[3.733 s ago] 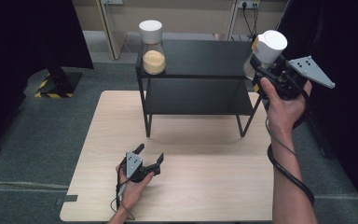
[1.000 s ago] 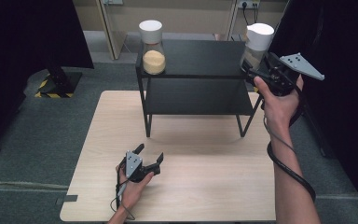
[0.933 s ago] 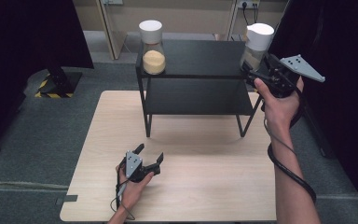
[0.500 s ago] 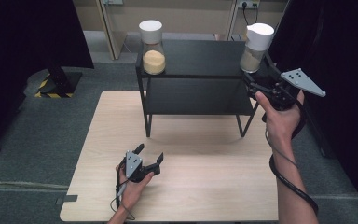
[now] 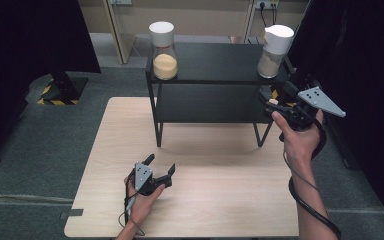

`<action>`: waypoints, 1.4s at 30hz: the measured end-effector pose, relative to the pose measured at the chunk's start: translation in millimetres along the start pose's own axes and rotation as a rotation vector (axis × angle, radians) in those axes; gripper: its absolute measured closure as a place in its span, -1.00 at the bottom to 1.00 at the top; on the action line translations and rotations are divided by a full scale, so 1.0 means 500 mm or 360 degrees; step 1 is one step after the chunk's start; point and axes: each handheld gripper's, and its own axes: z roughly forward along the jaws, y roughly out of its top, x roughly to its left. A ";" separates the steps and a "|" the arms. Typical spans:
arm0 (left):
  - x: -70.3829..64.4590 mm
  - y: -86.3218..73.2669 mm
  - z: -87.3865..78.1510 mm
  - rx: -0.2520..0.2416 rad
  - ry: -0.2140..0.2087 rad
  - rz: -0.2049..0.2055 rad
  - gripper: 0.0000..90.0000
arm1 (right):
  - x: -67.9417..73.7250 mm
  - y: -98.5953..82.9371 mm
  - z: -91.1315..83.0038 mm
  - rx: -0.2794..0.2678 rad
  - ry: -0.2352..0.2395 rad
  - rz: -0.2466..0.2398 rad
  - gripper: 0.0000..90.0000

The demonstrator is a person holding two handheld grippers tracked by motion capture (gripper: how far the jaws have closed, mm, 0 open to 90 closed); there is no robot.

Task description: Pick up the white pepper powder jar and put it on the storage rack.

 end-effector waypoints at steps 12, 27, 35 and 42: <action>-0.001 0.000 0.000 0.0001 0.0002 0.0008 -0.74 | 0.010 -0.034 -0.024 0.0017 0.0015 -0.0014 -0.76; -0.001 -0.001 0.000 -0.0004 0.0004 0.0000 -0.74 | 0.018 -0.082 -0.049 0.0067 0.0031 -0.0017 -0.76; -0.002 -0.001 0.000 -0.0003 0.0005 0.0007 -0.74 | 0.022 -0.112 -0.058 0.0108 0.0046 -0.0013 -0.76; -0.001 0.000 -0.001 0.0000 0.0006 0.0007 -0.74 | 0.026 -0.142 -0.066 0.0146 0.0058 0.0007 -0.76</action>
